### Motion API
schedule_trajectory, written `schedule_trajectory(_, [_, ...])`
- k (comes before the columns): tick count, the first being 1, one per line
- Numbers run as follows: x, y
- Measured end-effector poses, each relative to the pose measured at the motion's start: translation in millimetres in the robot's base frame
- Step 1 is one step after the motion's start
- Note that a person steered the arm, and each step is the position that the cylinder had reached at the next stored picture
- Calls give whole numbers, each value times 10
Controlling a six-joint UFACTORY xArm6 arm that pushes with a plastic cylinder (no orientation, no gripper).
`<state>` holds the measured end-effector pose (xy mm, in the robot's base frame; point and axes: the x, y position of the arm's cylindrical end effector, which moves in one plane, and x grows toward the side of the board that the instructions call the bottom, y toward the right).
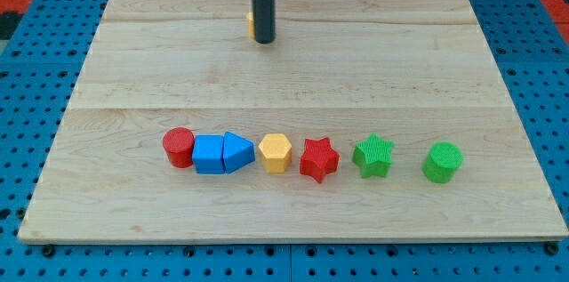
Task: Move your arm to green circle
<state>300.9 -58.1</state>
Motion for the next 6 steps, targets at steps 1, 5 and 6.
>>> schedule_trajectory(1, [-217,-503])
schedule_trajectory(5, [518,1473])
schedule_trajectory(6, [1367,2355])
